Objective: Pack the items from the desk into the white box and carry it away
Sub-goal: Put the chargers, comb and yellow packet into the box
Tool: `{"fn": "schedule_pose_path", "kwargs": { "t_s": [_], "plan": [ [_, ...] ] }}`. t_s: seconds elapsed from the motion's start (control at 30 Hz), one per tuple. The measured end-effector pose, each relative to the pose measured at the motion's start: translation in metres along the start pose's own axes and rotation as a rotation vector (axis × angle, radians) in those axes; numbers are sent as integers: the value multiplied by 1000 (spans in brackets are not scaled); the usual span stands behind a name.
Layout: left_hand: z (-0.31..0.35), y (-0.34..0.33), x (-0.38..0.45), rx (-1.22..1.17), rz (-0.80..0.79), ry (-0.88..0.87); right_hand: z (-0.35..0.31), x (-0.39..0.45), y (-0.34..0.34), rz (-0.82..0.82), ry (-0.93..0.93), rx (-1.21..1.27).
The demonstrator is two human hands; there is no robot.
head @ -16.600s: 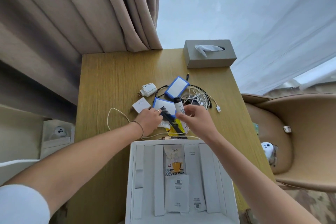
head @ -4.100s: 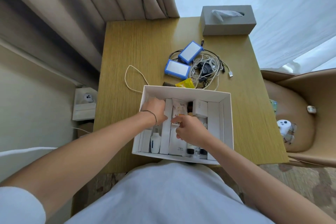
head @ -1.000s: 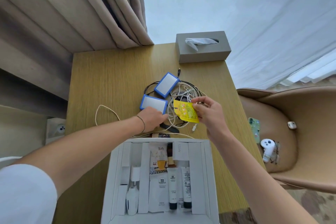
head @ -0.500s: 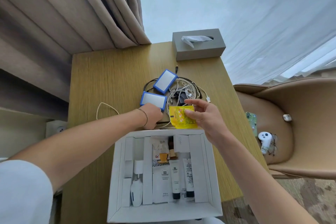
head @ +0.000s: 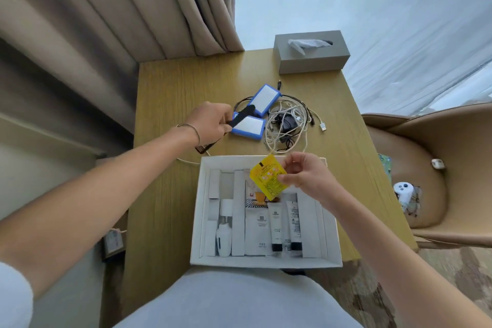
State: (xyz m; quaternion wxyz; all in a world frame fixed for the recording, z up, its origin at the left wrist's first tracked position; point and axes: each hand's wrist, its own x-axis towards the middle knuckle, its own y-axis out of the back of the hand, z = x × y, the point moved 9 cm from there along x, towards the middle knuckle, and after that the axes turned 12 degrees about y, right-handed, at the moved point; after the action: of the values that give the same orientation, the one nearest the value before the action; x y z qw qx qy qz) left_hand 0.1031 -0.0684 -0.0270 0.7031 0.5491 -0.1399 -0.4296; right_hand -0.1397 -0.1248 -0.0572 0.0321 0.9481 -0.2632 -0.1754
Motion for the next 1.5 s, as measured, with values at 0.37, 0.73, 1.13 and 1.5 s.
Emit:
{"fn": "schedule_pose_path", "kwargs": {
  "t_s": [0.37,0.73,1.13,1.5],
  "plan": [
    [3,-6,-83,-629,-37,178,85,-39,-42,-189,-258,-455],
    [7,-47,-127,-629,-111,228,122,-58,-73,-317,-353,-654],
    [20,-131,-134,-397,-320,365,76,-44,-21,-65,-190,-747],
    [28,-179,-132,-301,-412,472,61,-53,-11,-52,-144,-646]
  ]
}}
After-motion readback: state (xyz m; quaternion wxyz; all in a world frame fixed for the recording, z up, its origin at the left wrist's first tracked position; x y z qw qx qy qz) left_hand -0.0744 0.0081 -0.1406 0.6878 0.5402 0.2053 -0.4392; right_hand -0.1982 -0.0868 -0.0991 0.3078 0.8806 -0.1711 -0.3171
